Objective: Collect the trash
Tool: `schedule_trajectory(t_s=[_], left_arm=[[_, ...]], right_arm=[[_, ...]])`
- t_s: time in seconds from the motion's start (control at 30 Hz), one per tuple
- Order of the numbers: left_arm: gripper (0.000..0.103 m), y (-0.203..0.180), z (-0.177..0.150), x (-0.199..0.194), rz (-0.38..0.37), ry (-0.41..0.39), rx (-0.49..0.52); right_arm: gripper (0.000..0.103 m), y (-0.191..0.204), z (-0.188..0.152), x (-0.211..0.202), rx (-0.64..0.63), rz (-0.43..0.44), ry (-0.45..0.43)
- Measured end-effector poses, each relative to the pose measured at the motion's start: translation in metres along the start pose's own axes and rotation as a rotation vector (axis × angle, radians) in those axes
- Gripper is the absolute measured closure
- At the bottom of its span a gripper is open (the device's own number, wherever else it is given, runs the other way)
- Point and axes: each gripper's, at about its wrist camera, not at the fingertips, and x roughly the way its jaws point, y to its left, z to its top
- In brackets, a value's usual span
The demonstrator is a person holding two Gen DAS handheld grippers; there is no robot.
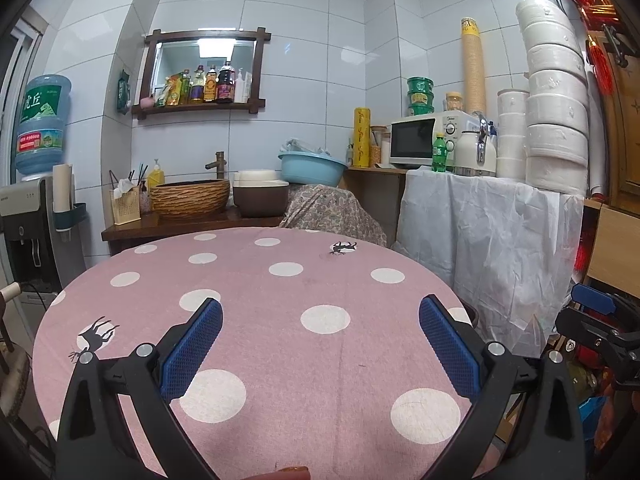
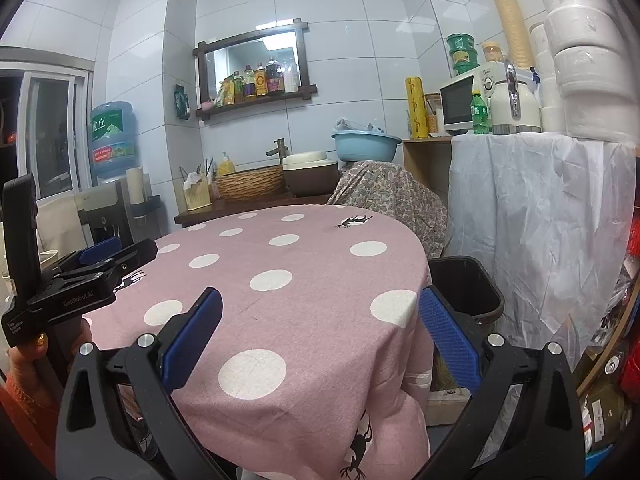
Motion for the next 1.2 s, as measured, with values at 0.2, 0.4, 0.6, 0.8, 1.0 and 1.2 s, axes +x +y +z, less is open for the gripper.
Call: schedule_trajectory(t_s=[0.2,0.4,0.6,0.8,1.0,1.2], left_arm=[[0.005,-0.0020,0.0002,-0.0007,-0.002,0.000,0.004],[0.005,-0.0034,0.0008,-0.0006,-0.004,0.006,0.010],[0.005,-0.0046,0.0008,-0.0009,-0.004,0.005,0.012],[0.005,-0.0050,0.0012,-0.0006,-0.005,0.008,0.016],[0.005,-0.0055,0.0025,0.0005,-0.005,0.007,0.012],[0.005,-0.0072,0.0036,-0.0010,-0.007,0.007,0.022]], right_arm=[[0.006,-0.0006,0.0001,0.0000,0.000,0.001,0.001],[0.006,-0.0009,-0.0012,0.0003,0.001,0.005,0.004],[0.006,-0.0012,-0.0018,0.0004,0.003,0.007,0.004],[0.006,0.0002,-0.0037,0.0007,-0.001,0.010,0.007],[0.006,0.0014,-0.0046,0.0012,0.003,0.012,0.009],[0.006,0.0022,-0.0056,0.0002,0.008,0.015,0.007]])
